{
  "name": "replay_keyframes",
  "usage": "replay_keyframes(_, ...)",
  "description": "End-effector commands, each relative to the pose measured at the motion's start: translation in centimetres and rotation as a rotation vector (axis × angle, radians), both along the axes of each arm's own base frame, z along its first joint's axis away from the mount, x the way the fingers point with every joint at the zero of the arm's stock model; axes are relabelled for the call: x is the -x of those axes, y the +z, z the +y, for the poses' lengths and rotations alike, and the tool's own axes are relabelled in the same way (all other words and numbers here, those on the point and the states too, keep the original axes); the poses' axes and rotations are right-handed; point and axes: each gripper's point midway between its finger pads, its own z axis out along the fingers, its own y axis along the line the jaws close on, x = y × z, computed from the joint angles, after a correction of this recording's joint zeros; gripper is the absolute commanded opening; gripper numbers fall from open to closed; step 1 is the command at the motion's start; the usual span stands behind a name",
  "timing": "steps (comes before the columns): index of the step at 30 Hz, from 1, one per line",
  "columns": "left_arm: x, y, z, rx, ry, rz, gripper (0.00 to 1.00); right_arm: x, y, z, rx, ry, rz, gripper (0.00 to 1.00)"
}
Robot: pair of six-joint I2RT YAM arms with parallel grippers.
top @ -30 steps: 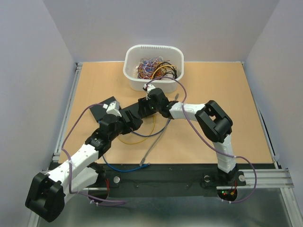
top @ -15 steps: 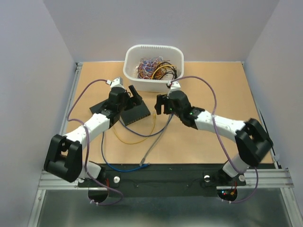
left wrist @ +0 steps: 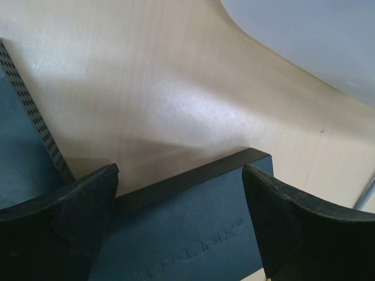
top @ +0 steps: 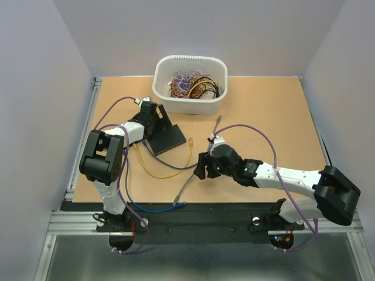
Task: Insert the plug into the switch port
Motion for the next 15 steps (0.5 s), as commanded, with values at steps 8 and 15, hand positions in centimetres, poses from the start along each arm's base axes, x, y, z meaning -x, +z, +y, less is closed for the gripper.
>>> replay_keyframes(8, 2.2, 1.4, -1.9, 0.112, -0.082, -0.019, 0.99, 1.1, -2.7, 2.1, -0.026, -0.046, 0.130, 0.70)
replay_keyframes(15, 3.1, 3.4, -2.2, 0.159, -0.097, -0.057, 0.99, 0.7, -4.9, 3.2, -0.046, -0.063, 0.163, 0.70)
